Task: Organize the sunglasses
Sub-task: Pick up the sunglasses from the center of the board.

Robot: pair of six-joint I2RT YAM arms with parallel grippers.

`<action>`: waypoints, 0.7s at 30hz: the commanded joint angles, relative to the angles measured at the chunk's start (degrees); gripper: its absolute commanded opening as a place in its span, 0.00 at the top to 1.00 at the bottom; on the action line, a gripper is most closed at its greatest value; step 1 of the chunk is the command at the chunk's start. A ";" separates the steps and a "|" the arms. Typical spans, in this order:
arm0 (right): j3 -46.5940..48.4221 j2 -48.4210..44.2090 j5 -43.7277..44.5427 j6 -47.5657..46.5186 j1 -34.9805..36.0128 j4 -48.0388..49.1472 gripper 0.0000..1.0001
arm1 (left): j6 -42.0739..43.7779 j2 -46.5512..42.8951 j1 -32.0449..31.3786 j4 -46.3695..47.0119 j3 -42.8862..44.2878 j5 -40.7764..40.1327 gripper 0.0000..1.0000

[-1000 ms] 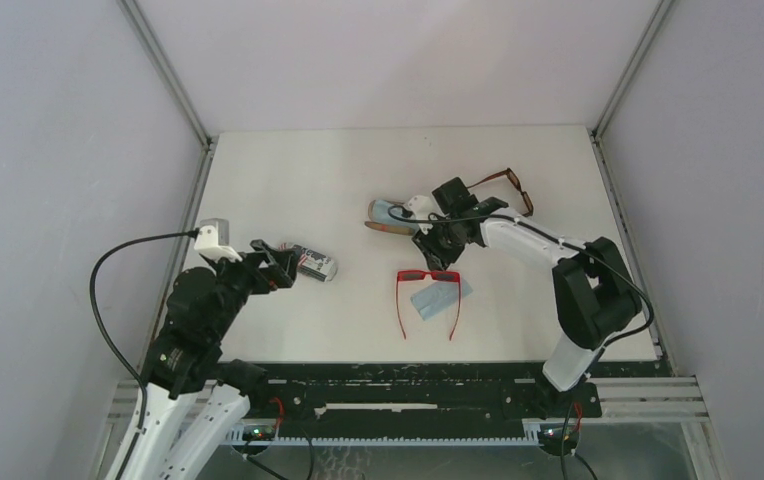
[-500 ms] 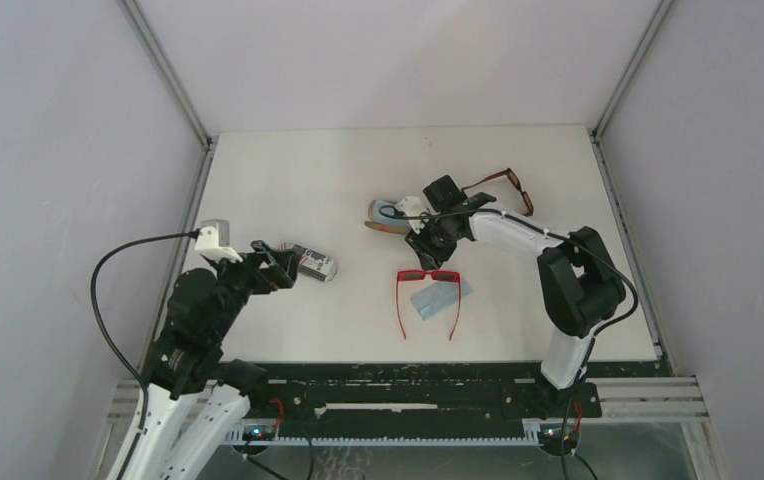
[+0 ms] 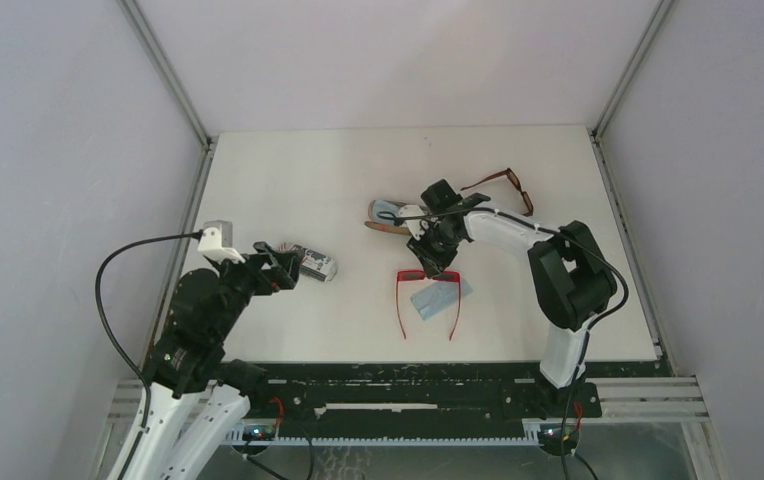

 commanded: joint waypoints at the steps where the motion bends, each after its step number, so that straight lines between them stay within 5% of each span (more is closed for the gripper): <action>1: 2.36 0.53 -1.16 -0.69 0.29 0.50 0.74 | 0.32 -0.05 0.28 2.31 -0.31 1.18 0.00; 21: 3.74 0.48 -1.62 -0.91 0.38 0.34 0.80 | -0.03 0.02 0.30 2.20 -0.57 1.27 0.00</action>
